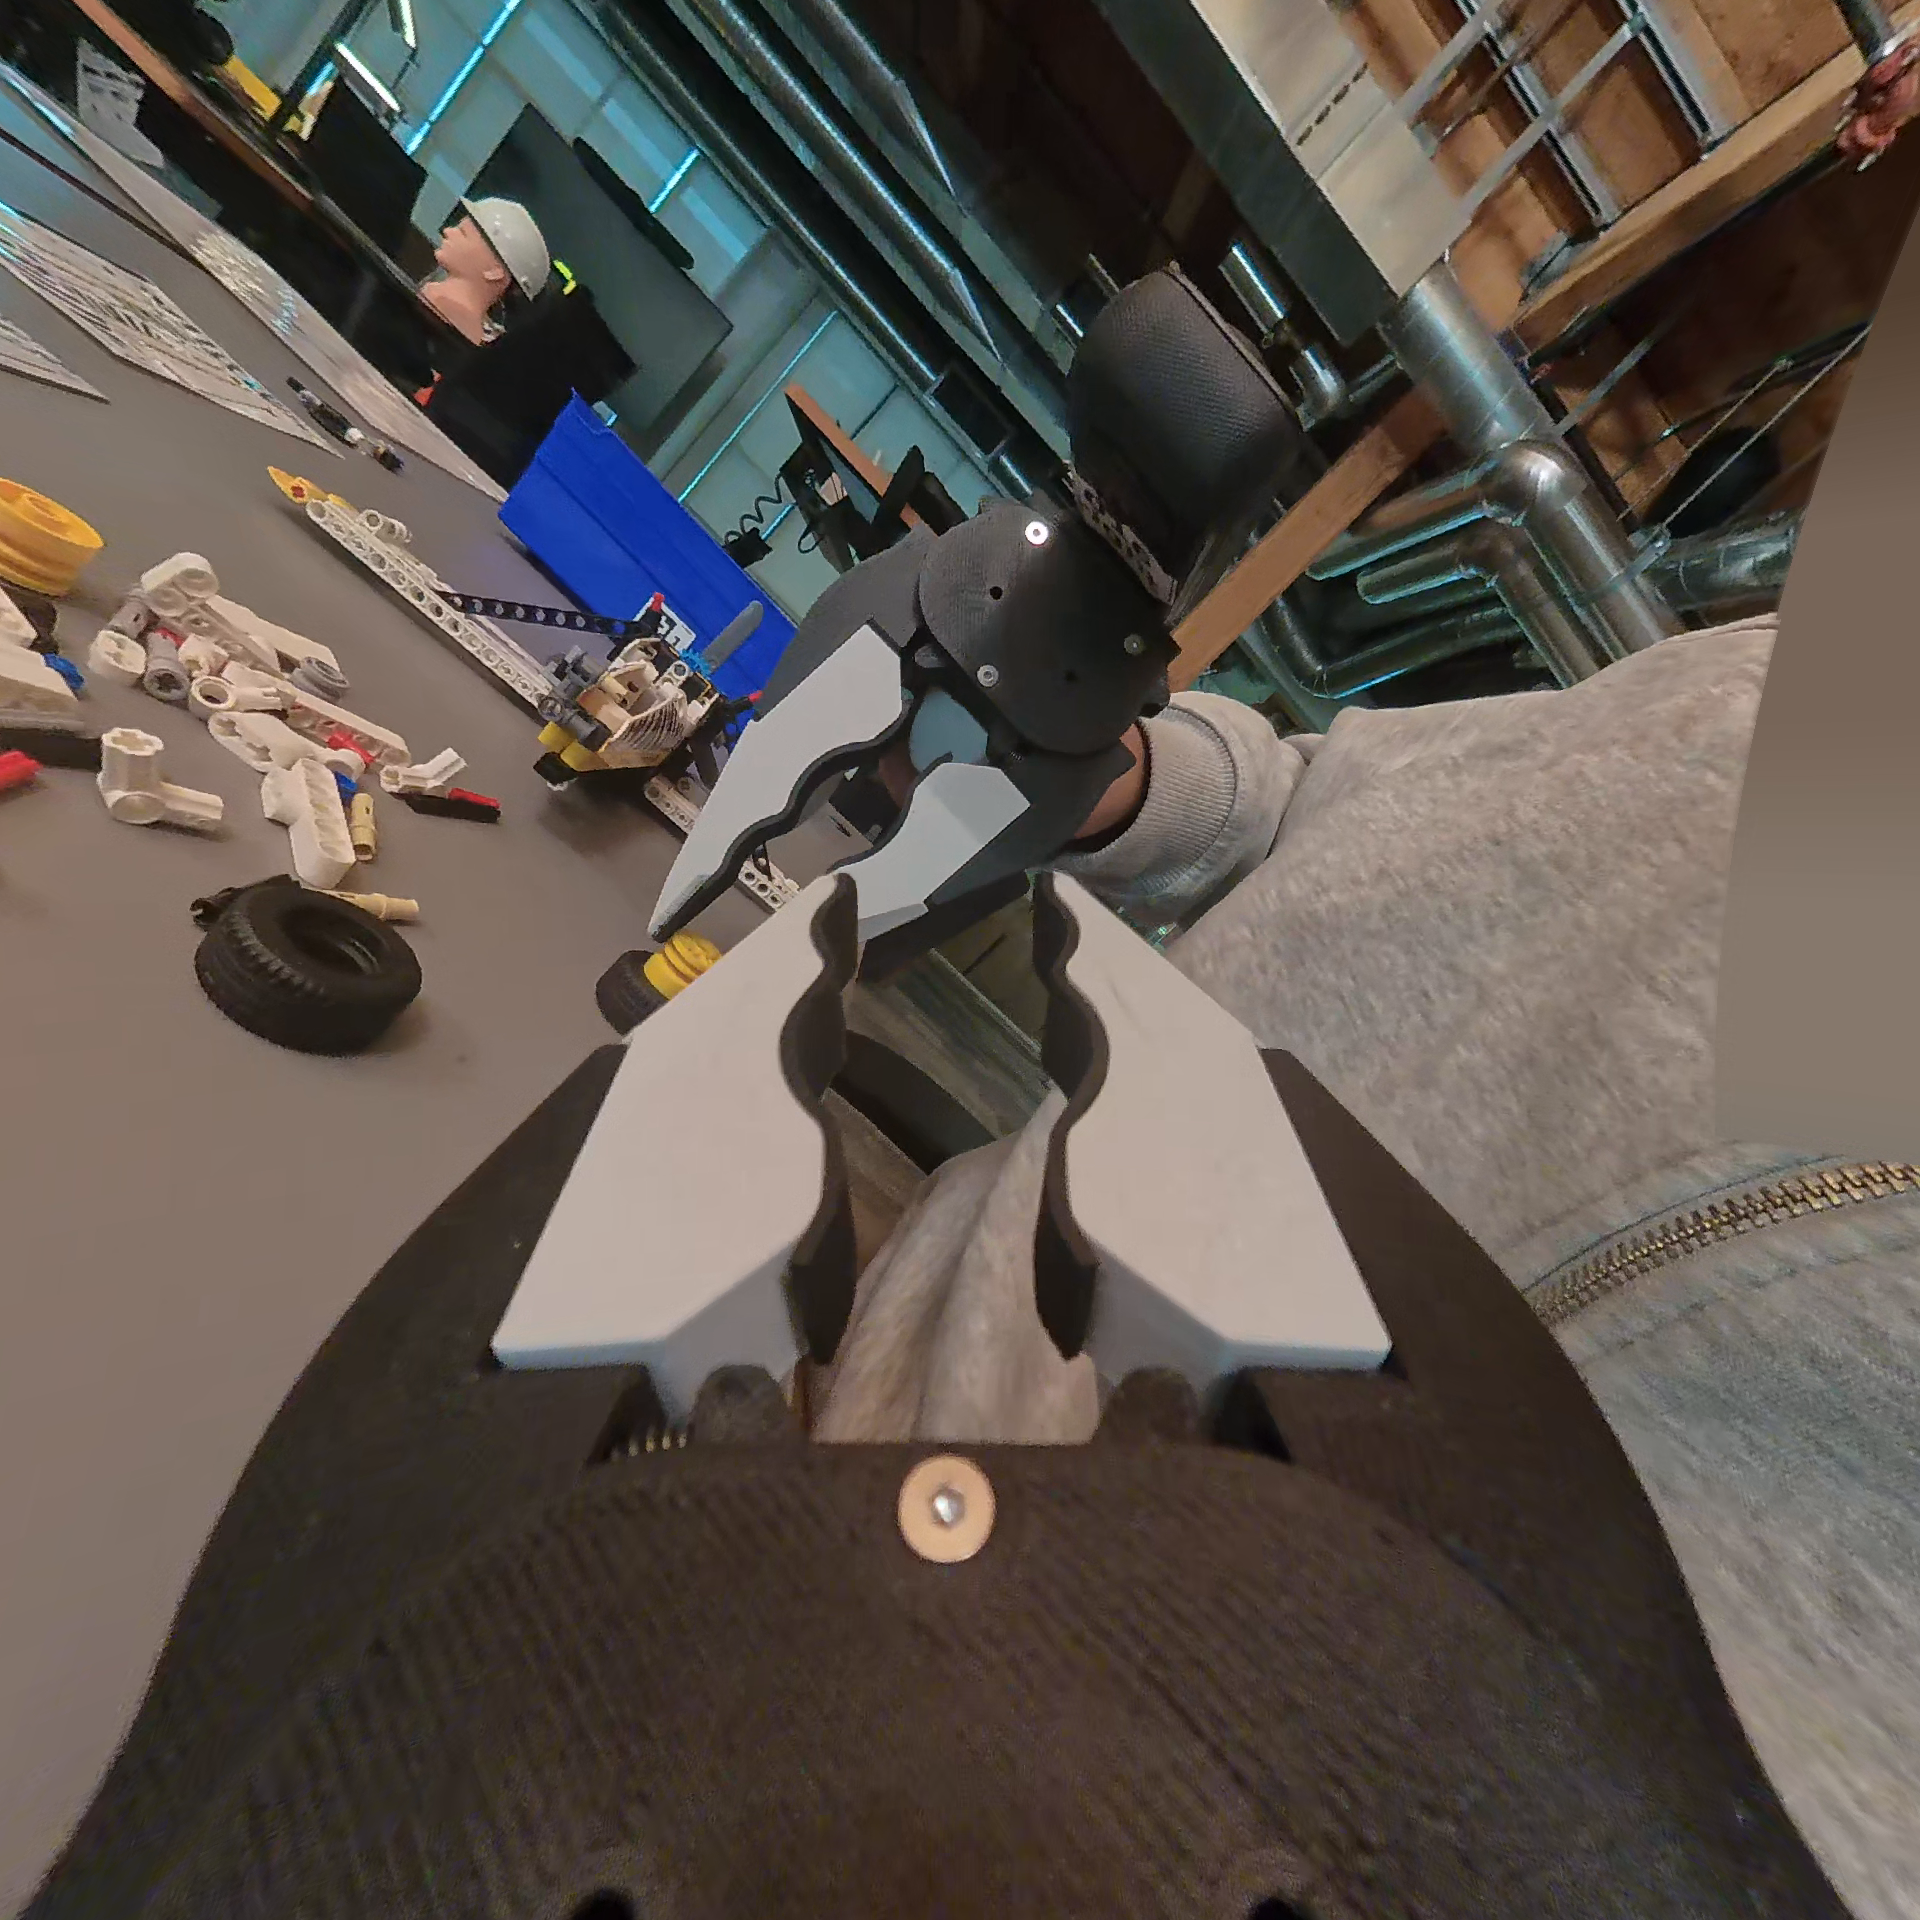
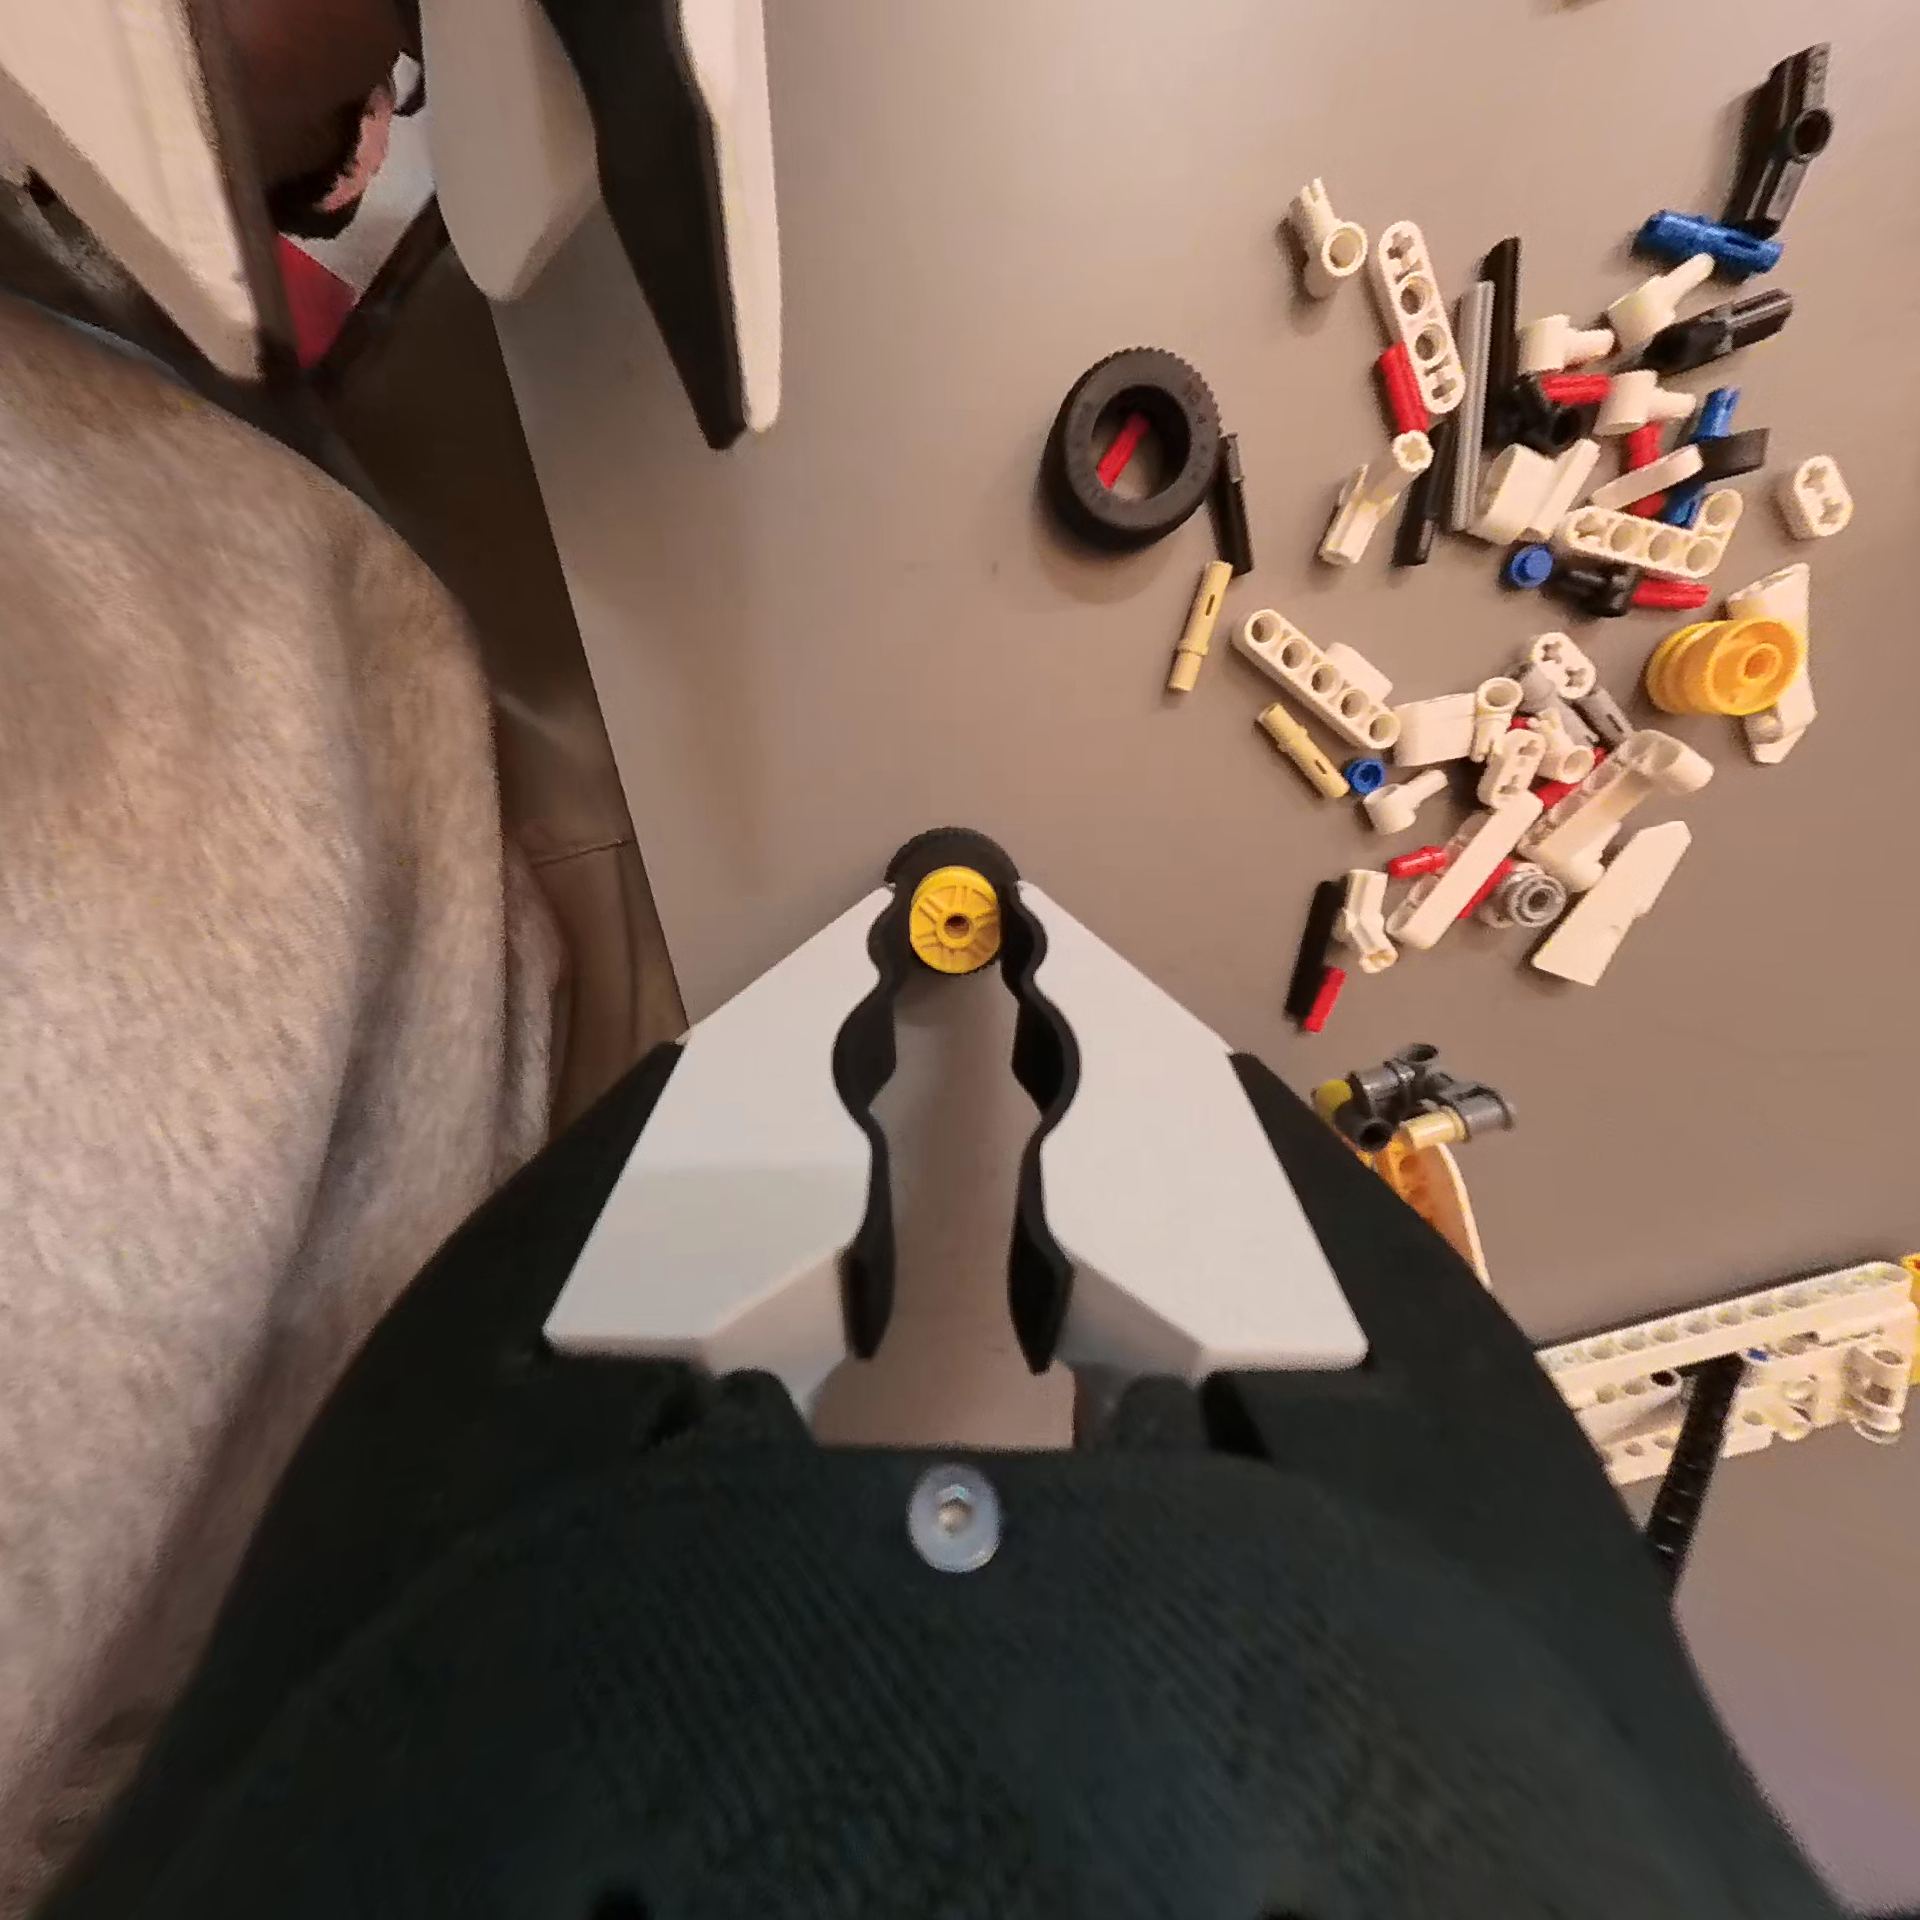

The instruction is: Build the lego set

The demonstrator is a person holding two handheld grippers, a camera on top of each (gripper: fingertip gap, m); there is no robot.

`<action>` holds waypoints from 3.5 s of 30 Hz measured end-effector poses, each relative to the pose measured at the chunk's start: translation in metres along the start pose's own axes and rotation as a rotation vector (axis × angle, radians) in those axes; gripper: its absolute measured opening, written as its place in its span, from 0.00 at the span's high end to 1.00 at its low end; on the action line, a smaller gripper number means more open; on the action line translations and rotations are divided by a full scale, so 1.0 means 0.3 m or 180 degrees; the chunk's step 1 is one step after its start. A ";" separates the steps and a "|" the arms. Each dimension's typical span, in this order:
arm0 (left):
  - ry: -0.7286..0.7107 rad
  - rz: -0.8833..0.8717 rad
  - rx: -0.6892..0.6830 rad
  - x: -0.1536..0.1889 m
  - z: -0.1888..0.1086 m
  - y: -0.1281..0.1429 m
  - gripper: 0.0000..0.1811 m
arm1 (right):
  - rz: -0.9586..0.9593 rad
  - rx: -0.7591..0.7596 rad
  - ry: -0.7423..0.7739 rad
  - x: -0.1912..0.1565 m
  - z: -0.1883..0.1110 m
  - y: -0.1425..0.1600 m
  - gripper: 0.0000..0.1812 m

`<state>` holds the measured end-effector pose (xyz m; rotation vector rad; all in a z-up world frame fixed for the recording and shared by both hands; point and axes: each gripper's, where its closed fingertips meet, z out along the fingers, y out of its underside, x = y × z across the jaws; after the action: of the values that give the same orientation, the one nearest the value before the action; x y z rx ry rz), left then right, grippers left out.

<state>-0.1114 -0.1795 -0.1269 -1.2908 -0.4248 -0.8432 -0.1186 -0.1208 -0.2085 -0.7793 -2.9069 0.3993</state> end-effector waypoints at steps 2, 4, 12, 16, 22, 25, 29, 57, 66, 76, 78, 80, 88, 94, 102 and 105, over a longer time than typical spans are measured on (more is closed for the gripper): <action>0.0005 -0.0002 0.0005 0.001 0.001 0.000 0.83 | 0.0036 0.0024 -0.0016 0.000 0.001 -0.001 0.92; 0.0001 0.0009 -0.0013 0.000 0.003 0.003 0.83 | 0.0077 0.0057 -0.0041 0.001 0.001 -0.002 0.92; -0.0018 0.0034 -0.0040 0.001 0.012 0.012 0.85 | 0.0097 0.0130 -0.0052 -0.001 0.002 -0.003 0.92; -0.0023 0.0035 -0.0051 0.000 0.014 0.016 0.85 | 0.0131 0.0173 -0.0060 -0.001 0.002 -0.003 0.92; -0.0019 0.0027 -0.0046 0.000 0.015 0.016 0.85 | 0.0155 0.0220 -0.0066 -0.001 0.003 -0.003 0.92; -0.0014 0.0017 -0.0040 0.000 0.014 0.015 0.85 | 0.0188 0.0246 -0.0087 -0.001 0.004 -0.004 0.92; -0.0007 0.0001 -0.0033 -0.001 0.013 0.014 0.85 | 0.0165 0.0245 -0.0069 -0.002 0.005 -0.005 0.91; 0.0011 -0.0058 -0.0005 -0.004 0.010 0.011 0.85 | 0.0213 0.0435 -0.0006 0.017 -0.013 -0.037 0.92; 0.0024 -0.0079 -0.0019 -0.003 0.012 0.014 0.85 | 0.0296 0.0599 0.0184 0.033 -0.029 -0.027 0.92; 0.0024 -0.0081 -0.0031 -0.004 0.014 0.016 0.85 | 0.0284 0.0707 0.0248 0.032 -0.023 -0.027 0.92; 0.0028 -0.0085 -0.0028 -0.004 0.013 0.015 0.85 | 0.0267 0.0736 0.0272 0.034 -0.022 -0.028 0.92; 0.0033 -0.0088 -0.0024 -0.004 0.013 0.014 0.85 | 0.0213 0.0738 0.0332 0.038 -0.015 -0.022 0.92; 0.0032 -0.0094 -0.0021 -0.005 0.013 0.014 0.85 | 0.0262 0.0852 0.0334 0.023 -0.009 -0.017 0.92; 0.0037 -0.0098 -0.0033 -0.004 0.016 0.018 0.85 | 0.0252 0.0845 0.0377 0.024 -0.015 -0.018 0.88; 0.0043 -0.0102 -0.0028 -0.004 0.015 0.017 0.85 | 0.0272 0.0657 0.0280 0.019 -0.011 -0.004 0.87; 0.0046 -0.0105 -0.0023 -0.003 0.015 0.016 0.85 | 0.0300 0.0612 0.0212 0.025 -0.019 -0.004 0.87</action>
<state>-0.1077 -0.1749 -0.1295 -1.2866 -0.4327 -0.8819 -0.1247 -0.1166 -0.2025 -0.8824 -2.7265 0.6383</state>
